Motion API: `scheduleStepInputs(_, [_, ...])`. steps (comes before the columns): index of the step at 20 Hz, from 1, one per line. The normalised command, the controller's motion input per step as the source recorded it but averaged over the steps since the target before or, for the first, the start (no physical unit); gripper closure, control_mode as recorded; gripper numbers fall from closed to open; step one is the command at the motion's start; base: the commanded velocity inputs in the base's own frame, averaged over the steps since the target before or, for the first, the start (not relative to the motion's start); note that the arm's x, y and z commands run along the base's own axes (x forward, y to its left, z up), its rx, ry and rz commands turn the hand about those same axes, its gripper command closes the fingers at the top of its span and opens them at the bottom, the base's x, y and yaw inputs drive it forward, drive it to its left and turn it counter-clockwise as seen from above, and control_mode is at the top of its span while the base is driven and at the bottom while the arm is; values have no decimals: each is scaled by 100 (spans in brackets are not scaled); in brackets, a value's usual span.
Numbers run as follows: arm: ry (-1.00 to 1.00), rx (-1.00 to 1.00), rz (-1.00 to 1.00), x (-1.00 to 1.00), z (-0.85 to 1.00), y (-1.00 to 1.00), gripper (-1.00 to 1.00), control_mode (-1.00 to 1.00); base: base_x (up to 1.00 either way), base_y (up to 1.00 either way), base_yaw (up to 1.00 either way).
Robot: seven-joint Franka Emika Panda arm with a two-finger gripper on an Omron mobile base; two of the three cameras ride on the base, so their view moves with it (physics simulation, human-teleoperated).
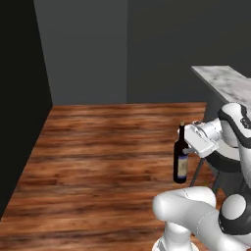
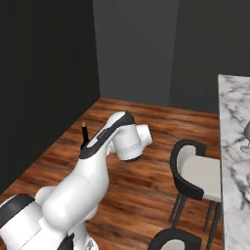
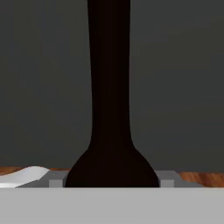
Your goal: There is a wine glass and glass cup on the dining counter. Place the wine bottle next to the wine glass and the juice bottle next to the glass cup.
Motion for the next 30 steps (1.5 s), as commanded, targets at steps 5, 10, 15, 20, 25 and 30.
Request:
scheduleStepInputs(5, [0, 0, 0, 0, 0, 0, 100, 100, 69, 2, -33])
scheduleStepInputs(10, [0, 0, 0, 0, 0, 0, 100, 100, 60, 12, -45])
scheduleStepInputs(15, [0, 0, 0, 0, 0, 0, 100, 100, 49, 16, -58])
scheduleStepInputs(20, [0, 0, 0, 0, 0, 0, 100, 100, 38, 18, -69])
scheduleStepInputs(25, [0, 0, 0, 0, 0, 0, 100, 100, 35, 12, -71])
scheduleStepInputs(30, [0, 0, 0, 0, 0, 0, 100, 100, 33, 2, -64])
